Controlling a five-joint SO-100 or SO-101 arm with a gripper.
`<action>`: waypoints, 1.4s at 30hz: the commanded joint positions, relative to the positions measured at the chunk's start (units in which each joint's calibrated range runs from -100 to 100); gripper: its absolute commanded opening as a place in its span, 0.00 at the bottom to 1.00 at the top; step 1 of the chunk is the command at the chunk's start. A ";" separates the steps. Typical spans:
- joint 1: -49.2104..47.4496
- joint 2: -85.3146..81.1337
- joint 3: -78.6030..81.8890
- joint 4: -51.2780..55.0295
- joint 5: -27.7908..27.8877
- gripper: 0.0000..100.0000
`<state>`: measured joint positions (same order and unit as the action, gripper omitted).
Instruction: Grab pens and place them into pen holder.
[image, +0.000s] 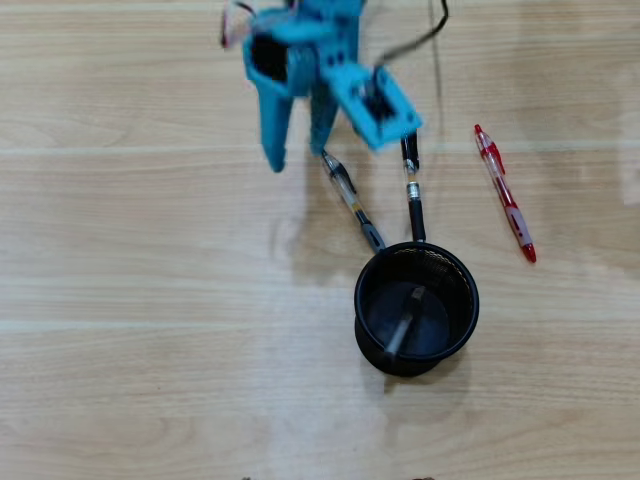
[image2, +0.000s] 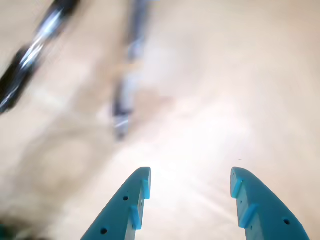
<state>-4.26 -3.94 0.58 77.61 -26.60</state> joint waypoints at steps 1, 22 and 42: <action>-3.24 9.26 0.47 4.35 -2.93 0.19; -8.40 32.08 -4.33 -13.19 -3.45 0.18; -4.93 3.43 -6.69 -5.02 -13.12 0.02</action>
<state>-11.27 15.87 -5.18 73.04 -39.38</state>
